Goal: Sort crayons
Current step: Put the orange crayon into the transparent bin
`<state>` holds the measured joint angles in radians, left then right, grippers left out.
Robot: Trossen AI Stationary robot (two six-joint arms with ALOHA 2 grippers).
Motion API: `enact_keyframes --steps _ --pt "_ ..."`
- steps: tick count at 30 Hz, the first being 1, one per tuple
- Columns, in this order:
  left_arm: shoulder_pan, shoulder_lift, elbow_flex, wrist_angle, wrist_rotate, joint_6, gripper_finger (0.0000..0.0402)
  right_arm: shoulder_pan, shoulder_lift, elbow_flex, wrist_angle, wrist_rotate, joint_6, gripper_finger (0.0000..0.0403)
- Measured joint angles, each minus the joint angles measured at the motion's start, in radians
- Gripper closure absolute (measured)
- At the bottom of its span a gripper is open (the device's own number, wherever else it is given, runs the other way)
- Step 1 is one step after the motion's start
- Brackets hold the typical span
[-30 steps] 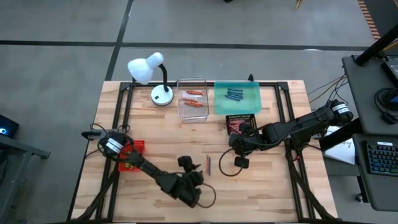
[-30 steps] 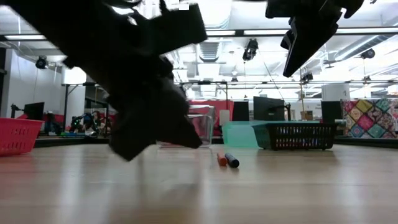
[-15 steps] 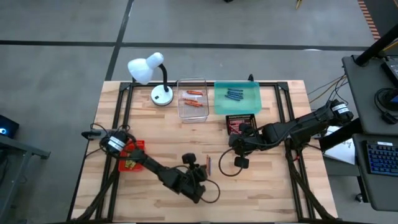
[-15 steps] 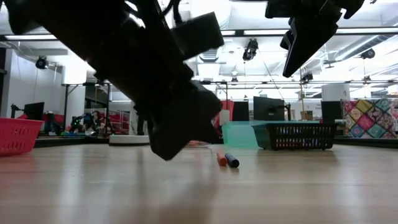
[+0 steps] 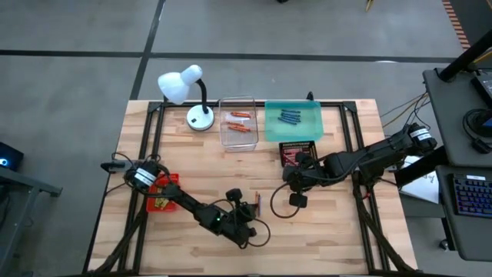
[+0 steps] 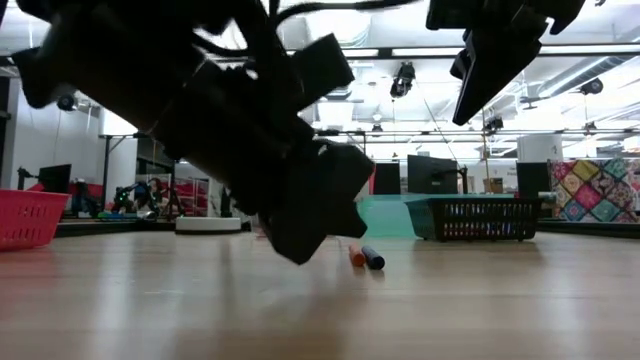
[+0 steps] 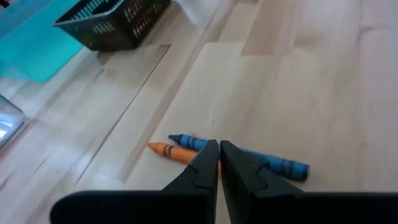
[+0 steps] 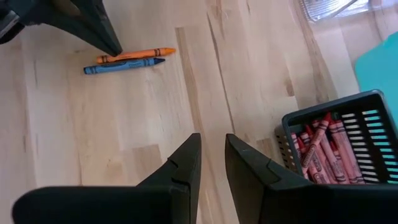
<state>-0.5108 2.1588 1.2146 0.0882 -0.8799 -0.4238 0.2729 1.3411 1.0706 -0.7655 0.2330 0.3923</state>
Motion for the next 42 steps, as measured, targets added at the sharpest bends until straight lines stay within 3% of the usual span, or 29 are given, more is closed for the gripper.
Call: enact_keyframes --steps 32,42 --pt "0.017 0.043 0.002 0.050 0.002 -0.004 0.0401 0.000 0.000 -0.073 0.051 0.004 0.008 0.0342" --pt "0.014 0.017 0.002 -0.050 -0.004 -0.031 0.0401 0.000 0.000 -0.073 0.058 0.004 0.008 0.0341"
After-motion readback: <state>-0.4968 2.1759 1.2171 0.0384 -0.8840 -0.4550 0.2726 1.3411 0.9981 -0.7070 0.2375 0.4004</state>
